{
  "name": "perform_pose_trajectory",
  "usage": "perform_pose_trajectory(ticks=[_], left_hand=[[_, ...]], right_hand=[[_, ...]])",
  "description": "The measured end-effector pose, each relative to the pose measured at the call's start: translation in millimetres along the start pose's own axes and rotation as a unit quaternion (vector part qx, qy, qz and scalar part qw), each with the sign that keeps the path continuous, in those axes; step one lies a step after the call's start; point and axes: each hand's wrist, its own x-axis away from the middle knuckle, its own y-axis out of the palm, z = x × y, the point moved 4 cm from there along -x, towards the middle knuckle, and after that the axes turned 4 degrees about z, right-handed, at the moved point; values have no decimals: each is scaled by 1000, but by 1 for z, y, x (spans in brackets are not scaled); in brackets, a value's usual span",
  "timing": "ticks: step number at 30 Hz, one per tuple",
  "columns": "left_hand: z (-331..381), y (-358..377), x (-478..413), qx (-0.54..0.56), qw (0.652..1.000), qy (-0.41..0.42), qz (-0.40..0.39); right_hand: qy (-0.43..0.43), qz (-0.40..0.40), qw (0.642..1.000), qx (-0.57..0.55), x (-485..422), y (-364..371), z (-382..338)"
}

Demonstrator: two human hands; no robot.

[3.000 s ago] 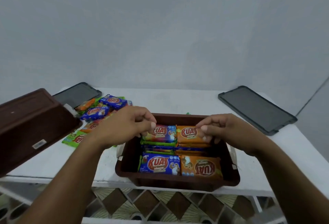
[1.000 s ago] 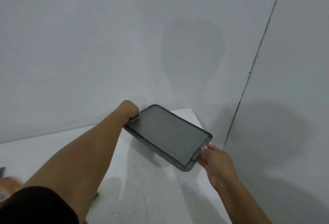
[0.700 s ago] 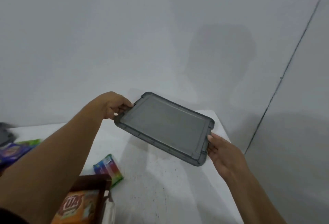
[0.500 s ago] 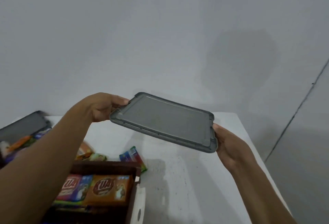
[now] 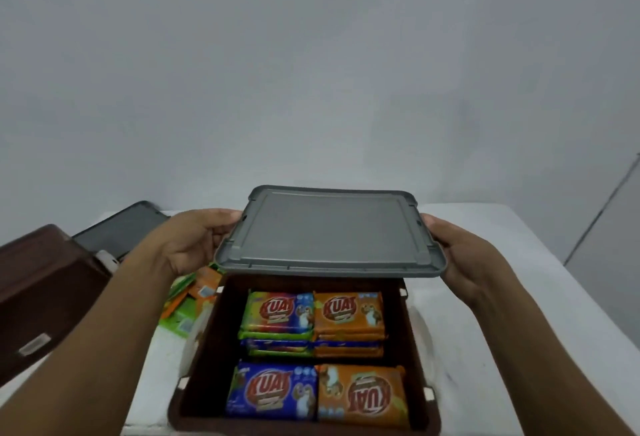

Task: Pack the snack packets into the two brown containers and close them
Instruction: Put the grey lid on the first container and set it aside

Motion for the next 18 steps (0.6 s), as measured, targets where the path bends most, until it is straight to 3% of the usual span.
perform_pose_trajectory(ticks=[8,14,18], left_hand=[[-40,-30,30,115,993,20,1],[-55,-25,52,97,995,36,2],[-43,-28,62,53,992,116,20]], right_hand=[[5,24,1000,-2,55,20,35],[-13,-4,999,29,73,12,22],[-53,-9,998,38,84,3,2]])
